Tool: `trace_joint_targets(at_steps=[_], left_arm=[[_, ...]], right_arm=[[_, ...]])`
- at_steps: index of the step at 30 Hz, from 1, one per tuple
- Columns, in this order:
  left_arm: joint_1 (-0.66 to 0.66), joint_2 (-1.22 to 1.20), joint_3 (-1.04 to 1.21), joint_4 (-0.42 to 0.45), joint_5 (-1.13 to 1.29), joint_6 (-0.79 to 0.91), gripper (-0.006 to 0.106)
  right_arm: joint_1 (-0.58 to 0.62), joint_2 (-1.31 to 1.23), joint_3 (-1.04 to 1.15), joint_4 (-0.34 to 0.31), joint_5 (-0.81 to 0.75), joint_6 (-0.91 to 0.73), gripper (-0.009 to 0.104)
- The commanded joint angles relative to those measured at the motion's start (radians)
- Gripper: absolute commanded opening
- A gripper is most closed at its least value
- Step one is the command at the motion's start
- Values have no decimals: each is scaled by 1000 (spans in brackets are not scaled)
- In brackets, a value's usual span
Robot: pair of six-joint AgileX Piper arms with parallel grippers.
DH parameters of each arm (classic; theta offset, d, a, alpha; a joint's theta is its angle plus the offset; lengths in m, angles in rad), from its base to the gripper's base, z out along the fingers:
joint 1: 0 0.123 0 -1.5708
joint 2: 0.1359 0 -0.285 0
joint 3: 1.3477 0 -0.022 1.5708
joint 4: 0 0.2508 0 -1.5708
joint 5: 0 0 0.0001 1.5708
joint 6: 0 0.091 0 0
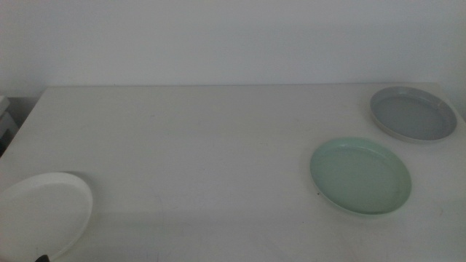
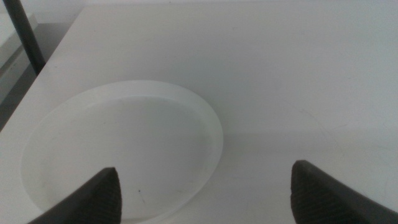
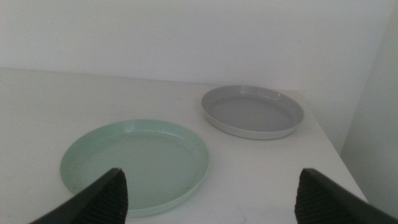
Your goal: Stack the three bowls on top of each other.
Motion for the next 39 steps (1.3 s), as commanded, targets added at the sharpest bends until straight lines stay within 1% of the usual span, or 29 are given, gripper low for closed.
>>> trace_joint_targets(at_steps=[1, 7, 11, 15, 17, 19, 22, 25, 28, 31, 35, 39], left_arm=[[1, -13, -4, 4, -76, -10, 105], [1, -13, -4, 4, -76, -10, 105], [1, -13, -4, 4, -76, -10, 105], [1, -13, -4, 4, -76, -10, 105], [1, -13, -4, 4, -76, -10, 105], [1, -13, -4, 4, -76, -10, 105], [1, -13, -4, 4, -76, -10, 105], [1, -13, -4, 4, -76, -10, 105], [1, -13, -4, 4, -76, -10, 105], [1, -13, -4, 4, -76, -10, 105], [1, -13, -4, 4, -76, -10, 105], [1, -13, -4, 4, -76, -10, 105]], right_arm=[[-6, -25, -21, 13, -66, -4, 94], [-6, 46, -144, 20, 66, 16, 94], [-6, 162, -220, 29, 83, 114, 94], [-6, 308, -335, -18, 90, 173, 94], [-6, 381, -414, -25, 120, 173, 94], [-6, 456, -490, -26, 185, 167, 94], [-6, 571, -609, -29, 341, 166, 94], [-6, 700, -736, -49, 464, 173, 94], [-6, 837, -872, -48, 611, 173, 94], [-6, 961, -985, -45, 708, 189, 94], [-6, 1101, -1096, -44, 795, 216, 94], [-6, 1212, -1184, -46, 814, 215, 94]])
